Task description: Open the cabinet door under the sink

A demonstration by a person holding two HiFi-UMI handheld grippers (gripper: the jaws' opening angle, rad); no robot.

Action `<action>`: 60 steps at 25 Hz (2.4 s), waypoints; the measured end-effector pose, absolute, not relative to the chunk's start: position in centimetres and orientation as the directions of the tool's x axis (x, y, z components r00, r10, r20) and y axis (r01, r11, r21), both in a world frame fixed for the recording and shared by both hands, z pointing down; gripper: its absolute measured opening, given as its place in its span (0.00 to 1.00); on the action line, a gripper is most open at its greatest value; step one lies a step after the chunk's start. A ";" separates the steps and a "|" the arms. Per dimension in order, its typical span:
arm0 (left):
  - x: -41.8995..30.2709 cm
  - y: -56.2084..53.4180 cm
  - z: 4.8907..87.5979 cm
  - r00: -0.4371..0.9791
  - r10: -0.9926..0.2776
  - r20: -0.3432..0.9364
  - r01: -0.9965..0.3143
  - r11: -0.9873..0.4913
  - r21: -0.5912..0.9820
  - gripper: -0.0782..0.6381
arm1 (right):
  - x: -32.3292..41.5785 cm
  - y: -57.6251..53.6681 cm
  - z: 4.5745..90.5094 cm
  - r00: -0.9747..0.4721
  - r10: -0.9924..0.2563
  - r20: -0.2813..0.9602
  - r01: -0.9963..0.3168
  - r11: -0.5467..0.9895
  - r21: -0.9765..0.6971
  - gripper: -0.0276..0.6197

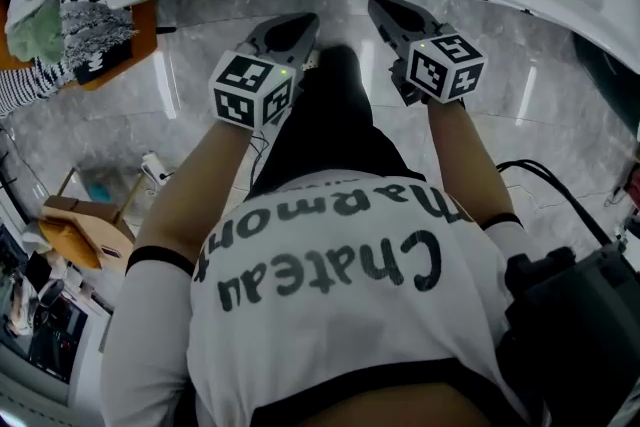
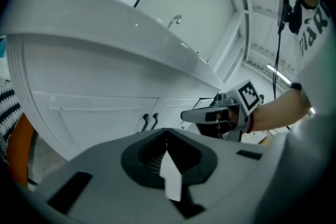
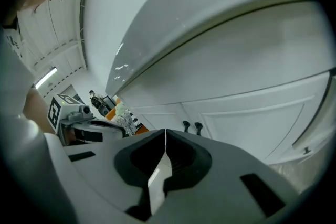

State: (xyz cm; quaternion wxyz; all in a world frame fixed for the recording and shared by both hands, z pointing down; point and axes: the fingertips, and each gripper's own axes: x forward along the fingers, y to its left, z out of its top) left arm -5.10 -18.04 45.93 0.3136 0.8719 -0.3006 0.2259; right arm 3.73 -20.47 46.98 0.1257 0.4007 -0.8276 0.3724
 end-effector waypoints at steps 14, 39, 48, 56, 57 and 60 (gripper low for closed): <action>-1.0 -20.3 54.1 0.731 -0.386 0.563 -0.648 -0.653 0.393 0.12 | 6.3 -22.0 54.9 -0.646 -0.592 0.482 -0.758 0.421 -0.499 0.06; 2.6 -26.8 57.5 0.789 -0.437 0.432 -0.596 -0.716 0.364 0.24 | 4.8 -26.4 56.5 -0.671 -0.653 0.351 -0.740 0.557 -0.377 0.17; 3.2 -27.0 57.2 0.813 -0.427 0.395 -0.548 -0.791 0.273 0.19 | 4.6 -26.3 56.4 -0.692 -0.634 0.346 -0.722 0.607 -0.332 0.15; 3.4 -26.6 57.5 0.825 -0.339 0.452 -0.528 -0.746 0.405 0.19 | 5.0 -26.3 56.4 -0.612 -0.675 0.412 -0.791 0.521 -0.321 0.13; 3.6 -26.5 57.4 0.822 -0.325 0.469 -0.524 -0.753 0.397 0.19 | 5.2 -26.3 56.3 -0.608 -0.671 0.424 -0.794 0.517 -0.319 0.12; 3.7 -25.6 57.5 0.812 -0.282 0.512 -0.499 -0.791 0.355 0.18 | 5.1 -25.9 56.3 -0.614 -0.634 0.470 -0.788 0.532 -0.311 0.12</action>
